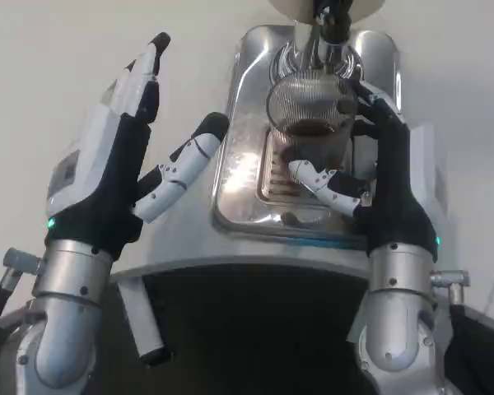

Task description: Grasp the cup under the faucet to collect the drink, then remove the cup.

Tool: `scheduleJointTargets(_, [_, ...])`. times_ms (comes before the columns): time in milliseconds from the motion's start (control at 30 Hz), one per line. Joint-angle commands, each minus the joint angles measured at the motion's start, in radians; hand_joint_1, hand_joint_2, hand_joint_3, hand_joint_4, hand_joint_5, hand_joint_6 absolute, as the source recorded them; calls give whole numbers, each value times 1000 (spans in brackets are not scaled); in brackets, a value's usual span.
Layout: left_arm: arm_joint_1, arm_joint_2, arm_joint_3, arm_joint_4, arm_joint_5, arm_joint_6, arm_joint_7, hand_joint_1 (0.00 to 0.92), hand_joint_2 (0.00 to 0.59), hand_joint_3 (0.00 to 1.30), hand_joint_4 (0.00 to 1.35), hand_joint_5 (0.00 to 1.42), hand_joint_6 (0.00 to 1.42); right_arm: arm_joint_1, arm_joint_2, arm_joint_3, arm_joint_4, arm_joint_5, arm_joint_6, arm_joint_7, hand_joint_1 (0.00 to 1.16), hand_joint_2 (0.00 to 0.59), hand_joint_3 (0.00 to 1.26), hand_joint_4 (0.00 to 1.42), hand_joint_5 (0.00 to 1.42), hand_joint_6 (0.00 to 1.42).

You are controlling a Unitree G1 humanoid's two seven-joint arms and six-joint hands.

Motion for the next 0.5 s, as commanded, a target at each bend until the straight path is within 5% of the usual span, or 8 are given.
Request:
scheduleJointTargets(33, [11,13,3,7,-8,5,-4,0,208,0,0,0,0,20,22,8,-48,7,-18,0,1162,401,821,885,938,1206])
scheduleJointTargets(500, [21,38,11,4,5,16,-6,0,212,0,0,0,0,118,-6,42,-120,40,-60,32,1162,377,832,895,940,1235])
